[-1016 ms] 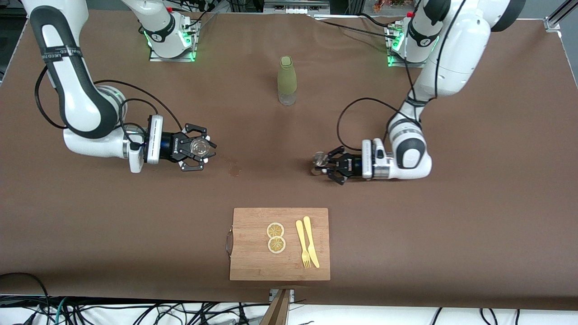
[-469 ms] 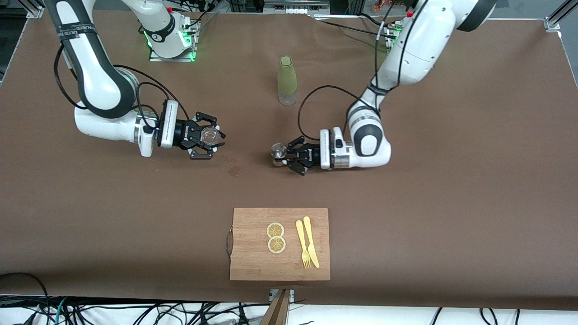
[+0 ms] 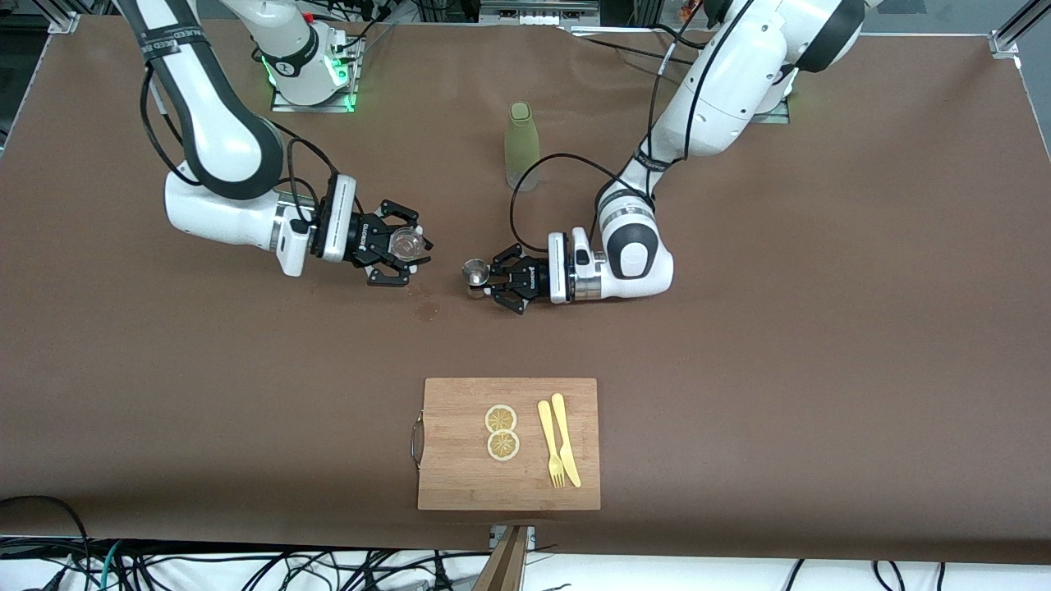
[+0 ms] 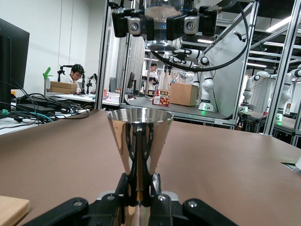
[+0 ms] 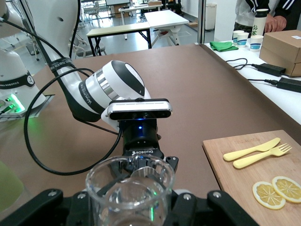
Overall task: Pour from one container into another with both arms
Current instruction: 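Lift the glass with the right gripper while the left gripper brings the jigger, then tilt the glass over the jigger with the right gripper to pour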
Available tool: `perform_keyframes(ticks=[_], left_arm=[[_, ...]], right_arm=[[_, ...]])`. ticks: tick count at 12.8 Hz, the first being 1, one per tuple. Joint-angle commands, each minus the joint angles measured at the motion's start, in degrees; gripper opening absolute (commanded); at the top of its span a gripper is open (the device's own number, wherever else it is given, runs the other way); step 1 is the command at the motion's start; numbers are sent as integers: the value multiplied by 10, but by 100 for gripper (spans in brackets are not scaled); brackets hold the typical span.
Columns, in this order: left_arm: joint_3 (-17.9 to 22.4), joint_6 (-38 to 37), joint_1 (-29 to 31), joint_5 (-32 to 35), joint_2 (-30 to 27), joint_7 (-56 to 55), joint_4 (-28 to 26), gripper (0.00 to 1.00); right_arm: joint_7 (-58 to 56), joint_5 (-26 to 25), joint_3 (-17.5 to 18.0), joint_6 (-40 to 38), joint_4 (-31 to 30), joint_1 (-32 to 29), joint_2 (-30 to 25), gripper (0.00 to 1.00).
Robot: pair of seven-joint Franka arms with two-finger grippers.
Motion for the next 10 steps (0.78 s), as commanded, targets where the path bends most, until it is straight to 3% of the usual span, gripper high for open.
perform_keyframes(ticks=[1,7,10], left_arm=[[2,15,-12,-22,11,11,26,0],[6,31,-20,-20,20,13,39,0],[5,44,-21,-22,26,12,50,0]], right_arm=[[16,-1,3,28,-11,10,-18,25],[17,-10,13,87,-10,29,-18,24],[59,-70,13,112,3,45,-19,23]])
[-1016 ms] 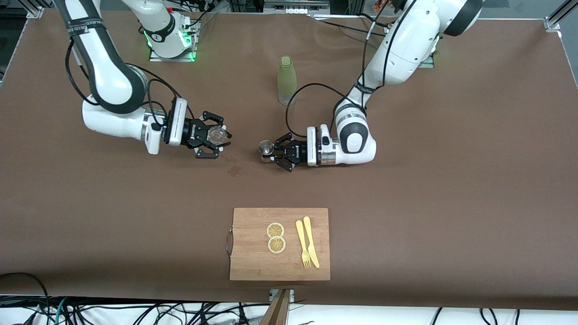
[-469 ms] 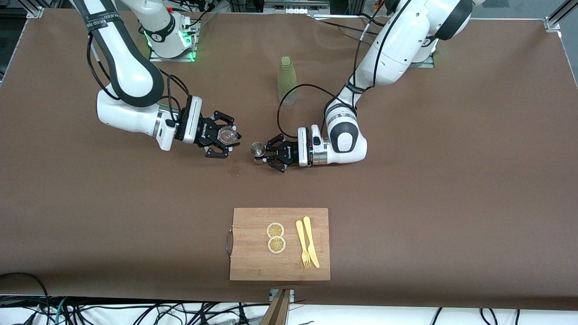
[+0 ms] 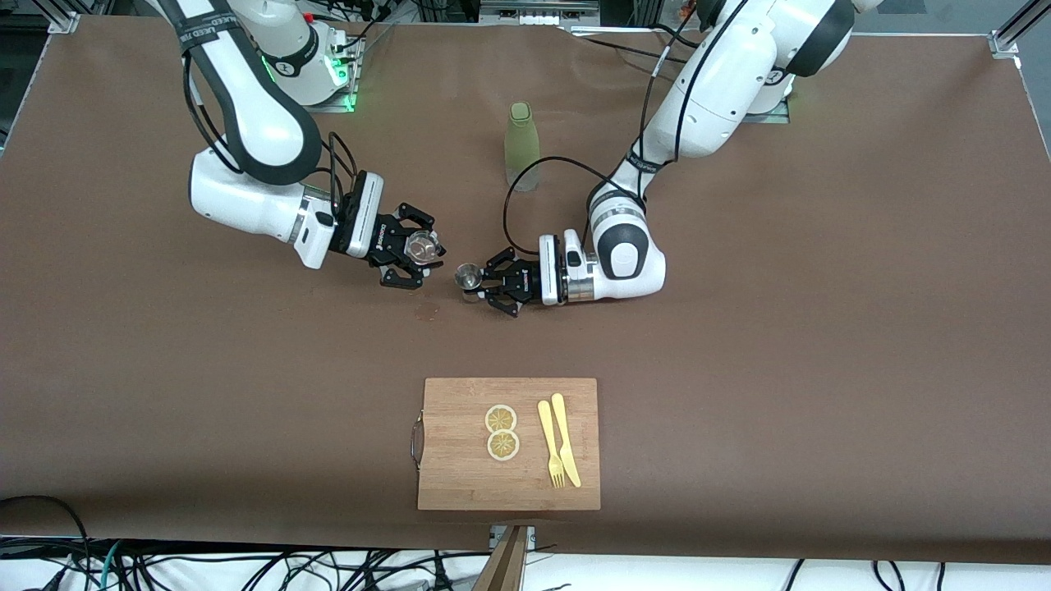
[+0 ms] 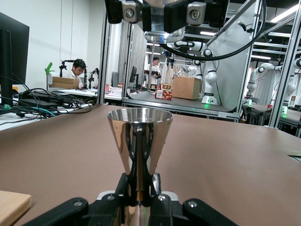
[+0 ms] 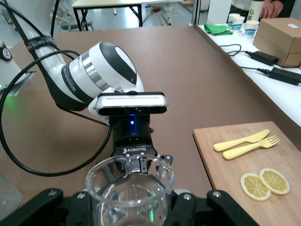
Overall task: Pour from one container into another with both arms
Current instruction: 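Tilt the glass over the jigger with the right gripper to pour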
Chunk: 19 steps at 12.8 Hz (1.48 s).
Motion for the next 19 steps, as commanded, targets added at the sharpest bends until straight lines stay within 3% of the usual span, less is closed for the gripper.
perform_keyframes(ticks=[1,10,16,19], left_arm=[[4,14,-10,-22,13,12,27,0],[4,17,-10,-24,12,8,29,0],[4,17,-12,-24,12,8,29,0],[4,25,-13,-24,12,8,35,0]], right_arm=[[45,-42,3,26,4,14,-17,23],[51,-83,4,119,14,45,-17,23],[74,-156,4,133,26,54,-17,23],[74,-160,4,134,26,54,-18,23]])
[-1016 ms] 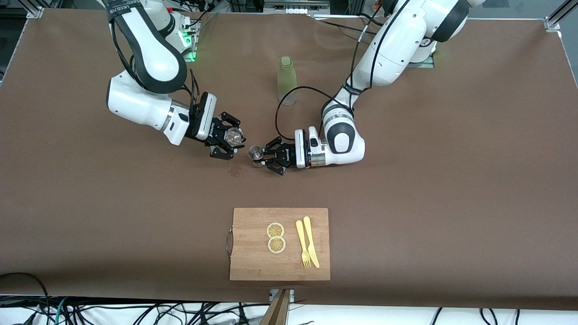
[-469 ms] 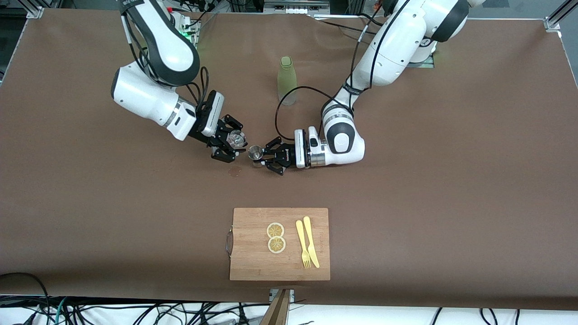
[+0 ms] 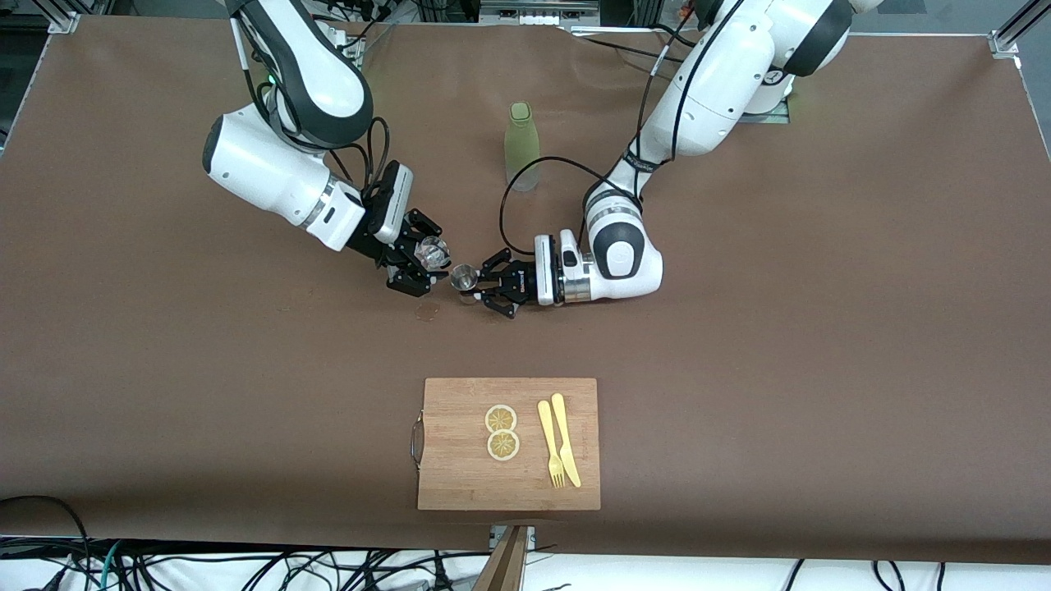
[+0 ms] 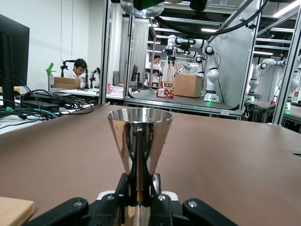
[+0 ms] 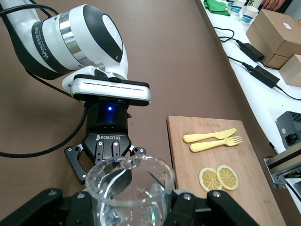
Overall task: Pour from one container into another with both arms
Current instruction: 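Tilt the glass over the jigger with the right gripper to pour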
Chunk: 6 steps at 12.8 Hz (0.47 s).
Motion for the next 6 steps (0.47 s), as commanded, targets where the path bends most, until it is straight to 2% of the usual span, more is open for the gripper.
perform_keyframes(ticks=[1,6], left_arm=[[4,11,-9,-24,11,8,23,0],[4,11,-10,-24,11,8,23,0]], right_arm=[[15,-12,2,8,-2,2,-10,23],[15,-46,2,8,-3,1,-14,23]])
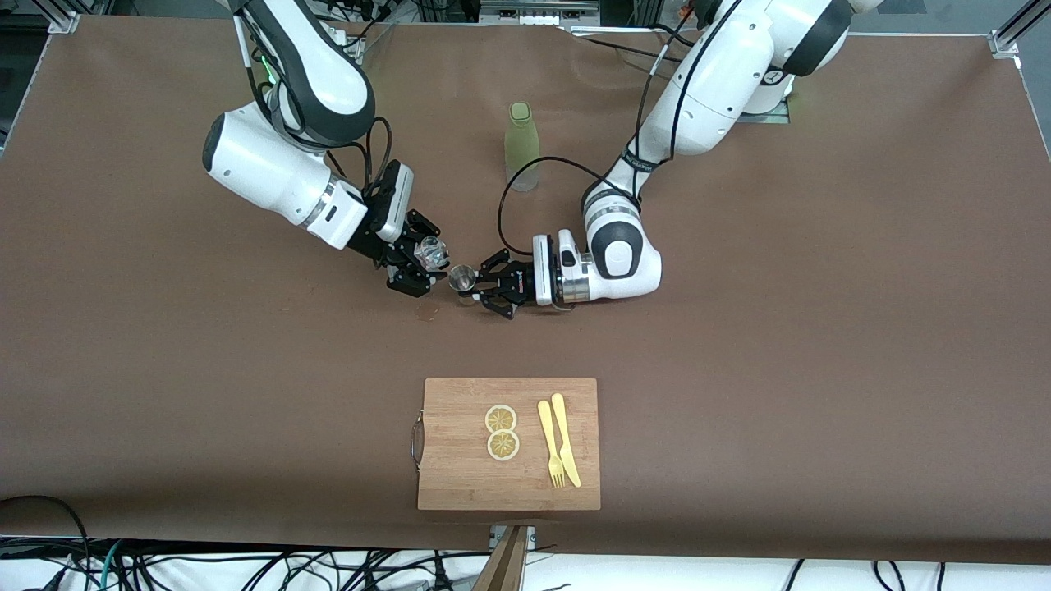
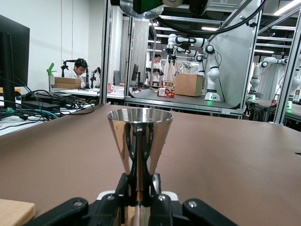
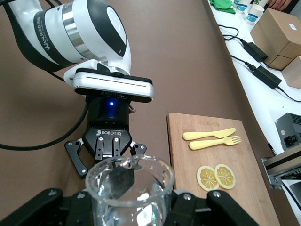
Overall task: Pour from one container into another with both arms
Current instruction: 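Tilt the glass over the jigger with the right gripper to pour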
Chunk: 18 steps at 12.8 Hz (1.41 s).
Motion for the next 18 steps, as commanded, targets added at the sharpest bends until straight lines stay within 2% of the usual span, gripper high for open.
perform_keyframes(ticks=[1,11,13,18], left_arm=[[4,6,-8,-23,11,8,20,0],[4,6,-10,-23,13,10,20,0],[4,6,-12,-23,13,10,20,0],[4,6,-12,-23,15,11,20,0]], right_arm=[[15,-22,2,6,-4,1,-14,23],[14,-76,0,6,-4,4,-13,23],[15,-101,-9,9,-2,14,-4,23],[14,-105,-14,12,-2,17,-1,24]])
